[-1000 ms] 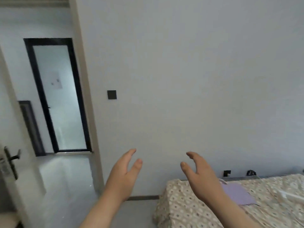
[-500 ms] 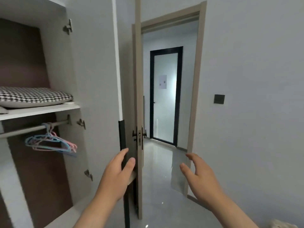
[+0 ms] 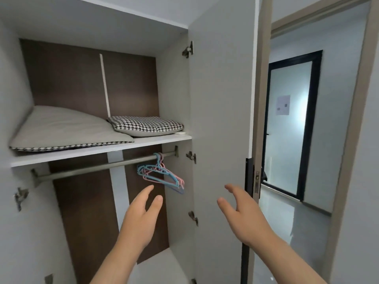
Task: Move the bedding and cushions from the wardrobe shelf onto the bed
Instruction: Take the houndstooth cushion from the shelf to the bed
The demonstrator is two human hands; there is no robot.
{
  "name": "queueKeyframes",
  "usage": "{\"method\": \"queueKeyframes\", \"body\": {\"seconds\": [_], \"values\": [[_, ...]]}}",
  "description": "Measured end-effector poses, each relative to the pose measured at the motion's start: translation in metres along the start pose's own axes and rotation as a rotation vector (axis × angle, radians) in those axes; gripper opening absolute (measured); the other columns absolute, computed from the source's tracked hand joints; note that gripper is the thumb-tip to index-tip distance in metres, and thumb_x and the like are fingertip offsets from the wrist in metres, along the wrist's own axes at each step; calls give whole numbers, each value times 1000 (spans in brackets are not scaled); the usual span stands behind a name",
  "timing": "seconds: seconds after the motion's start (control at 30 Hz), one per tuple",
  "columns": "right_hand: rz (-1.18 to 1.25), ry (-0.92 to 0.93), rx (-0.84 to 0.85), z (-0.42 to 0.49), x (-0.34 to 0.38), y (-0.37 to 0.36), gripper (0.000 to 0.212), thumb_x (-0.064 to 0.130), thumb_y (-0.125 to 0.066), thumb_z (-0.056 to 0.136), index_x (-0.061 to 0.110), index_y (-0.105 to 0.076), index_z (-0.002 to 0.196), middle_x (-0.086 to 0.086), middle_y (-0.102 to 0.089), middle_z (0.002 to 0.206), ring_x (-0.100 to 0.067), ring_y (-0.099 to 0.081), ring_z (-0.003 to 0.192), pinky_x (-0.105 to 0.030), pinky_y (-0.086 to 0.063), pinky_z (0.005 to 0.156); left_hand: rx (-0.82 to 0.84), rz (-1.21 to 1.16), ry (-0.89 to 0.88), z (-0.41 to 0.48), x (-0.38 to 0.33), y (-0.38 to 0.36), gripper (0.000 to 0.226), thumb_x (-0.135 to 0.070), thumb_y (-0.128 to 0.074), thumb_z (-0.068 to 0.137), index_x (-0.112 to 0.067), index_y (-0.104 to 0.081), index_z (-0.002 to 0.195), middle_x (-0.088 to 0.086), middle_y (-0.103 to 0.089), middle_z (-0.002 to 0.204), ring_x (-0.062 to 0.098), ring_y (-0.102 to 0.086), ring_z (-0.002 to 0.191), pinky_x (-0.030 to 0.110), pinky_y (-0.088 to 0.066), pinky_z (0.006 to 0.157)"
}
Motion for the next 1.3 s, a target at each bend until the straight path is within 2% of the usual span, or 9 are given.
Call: {"method": "queueKeyframes", "body": {"seconds": [0.23, 0.37, 0.47, 0.6, 0.73, 0.87, 0.93, 1.07, 1.3], "values": [[50, 106, 66, 62, 31, -48, 54, 44, -47, 96, 23, -38, 145, 5, -42, 149, -13, -39, 134, -28, -31, 106, -130, 117, 4, 35, 8, 44, 48, -42, -44, 95, -33, -37, 142, -7, -38, 150, 14, -32, 138, 38, -29, 109], [110, 201, 116, 104, 45, -69, 44, 37, -49, 97, 21, -45, 138, 5, -51, 136, -6, -44, 108, -18, -30, 85, -207, 169, -2, 61, 9, 51, 50, -40, -44, 95, -30, -36, 144, -8, -36, 151, 13, -30, 139, 34, -27, 110], [163, 273, 151, 139, 53, -82, 41, 36, -49, 98, 23, -45, 137, 7, -50, 131, 1, -35, 102, -16, -27, 84, -277, 185, -13, 81, 6, 58, 51, -39, -46, 95, -29, -37, 144, -8, -37, 150, 11, -32, 137, 31, -27, 109], [234, 323, 196, 184, 67, -101, 46, 41, -48, 97, 28, -42, 140, 12, -47, 136, 0, -39, 113, -20, -33, 92, -384, 228, 9, 105, 6, 75, 50, -38, -48, 94, -29, -39, 142, -8, -39, 149, 9, -33, 136, 28, -28, 107], [267, 365, 232, 219, 88, -126, 53, 46, -48, 94, 29, -39, 142, 6, -47, 143, -13, -44, 129, -33, -41, 104, -479, 285, 26, 123, 11, 101, 50, -38, -49, 94, -27, -41, 142, -7, -41, 147, 8, -35, 134, 22, -27, 99], [289, 396, 262, 248, 112, -155, 54, 47, -49, 94, 29, -37, 144, 6, -45, 146, -12, -51, 112, -37, -42, 103, -575, 325, 29, 145, 15, 133, 49, -36, -50, 94, -23, -43, 140, -7, -43, 145, 11, -35, 135, 24, -26, 101], [299, 407, 266, 263, 123, -170, 55, 49, -48, 93, 29, -37, 143, 6, -45, 147, -13, -50, 117, -36, -40, 103, -608, 327, 31, 159, 22, 150, 48, -38, -50, 94, -24, -44, 140, -7, -43, 146, 11, -34, 135, 25, -26, 102], [295, 437, 248, 303, 149, -211, 54, 47, -48, 95, 26, -38, 144, 5, -45, 146, -13, -46, 122, -31, -37, 97, -642, 344, 37, 206, 47, 184, 49, -39, -49, 94, -25, -44, 140, -6, -44, 145, 14, -40, 131, 26, -30, 99], [229, 445, 161, 383, 191, -268, 57, 45, -49, 95, 21, -38, 145, 3, -43, 149, -17, -40, 135, -34, -34, 106, -574, 389, -49, 325, 63, 214, 53, -42, -48, 94, -22, -41, 142, -1, -42, 148, 18, -40, 132, 31, -30, 103]]}}
Point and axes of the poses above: each hand's wrist, its own z-axis towards the middle knuckle, its own y-axis out of the back of the hand, x = y × z, the point moved 8 cm from there along z, towards the middle knuckle
